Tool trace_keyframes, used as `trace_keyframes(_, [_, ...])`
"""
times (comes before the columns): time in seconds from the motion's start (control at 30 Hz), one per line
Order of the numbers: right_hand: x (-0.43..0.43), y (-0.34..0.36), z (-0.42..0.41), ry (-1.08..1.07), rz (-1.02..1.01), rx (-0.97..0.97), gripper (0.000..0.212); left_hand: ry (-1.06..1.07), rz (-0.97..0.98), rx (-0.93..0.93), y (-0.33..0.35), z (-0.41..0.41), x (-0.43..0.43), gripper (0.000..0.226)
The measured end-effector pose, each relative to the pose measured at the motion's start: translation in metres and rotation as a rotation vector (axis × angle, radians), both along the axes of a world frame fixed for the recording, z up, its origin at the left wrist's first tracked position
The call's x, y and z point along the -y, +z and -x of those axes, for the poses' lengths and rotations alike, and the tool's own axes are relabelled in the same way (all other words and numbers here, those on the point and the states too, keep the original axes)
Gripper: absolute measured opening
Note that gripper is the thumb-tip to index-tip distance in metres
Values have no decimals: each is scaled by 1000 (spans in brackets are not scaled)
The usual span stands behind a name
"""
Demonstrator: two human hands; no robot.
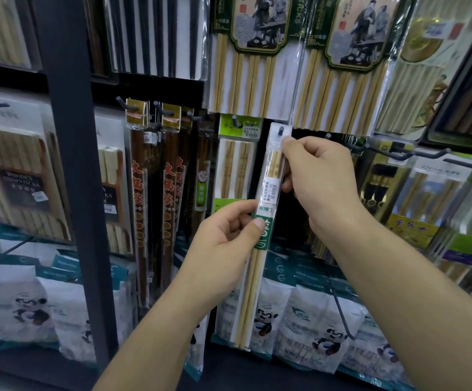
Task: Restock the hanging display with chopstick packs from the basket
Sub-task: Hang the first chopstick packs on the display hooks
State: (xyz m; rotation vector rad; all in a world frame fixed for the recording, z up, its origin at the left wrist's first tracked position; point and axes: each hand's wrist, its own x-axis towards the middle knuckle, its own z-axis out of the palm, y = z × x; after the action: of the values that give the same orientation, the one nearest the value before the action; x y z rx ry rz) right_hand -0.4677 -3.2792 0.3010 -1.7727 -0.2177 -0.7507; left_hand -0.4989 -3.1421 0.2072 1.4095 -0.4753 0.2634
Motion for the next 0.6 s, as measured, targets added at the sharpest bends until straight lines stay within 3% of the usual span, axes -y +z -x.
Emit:
trace_keyframes(0.17, [2,-10,2,-95,117,21,44,61,-87,4,-5,-1,-1,22])
trace_keyframes(0.23, [4,-20,5,-93,128,21,39,179,-215,74,-4,-3,-2,18])
trace_keyframes(0.3, [9,-36,9,-50,120,24,25,279,-329,169,2,-6,-3,30])
trace_keyframes(0.4, [17,-59,9,-17,134,15,13,264,-297,139,14,-18,1,55])
trace_keyframes(0.53, [24,-78,-5,118,246,-113,63,155,-234,44,34,-43,19,57])
trace_keyframes(0.6, [23,-81,-11,198,271,-133,72,76,-191,7,42,-53,29,41])
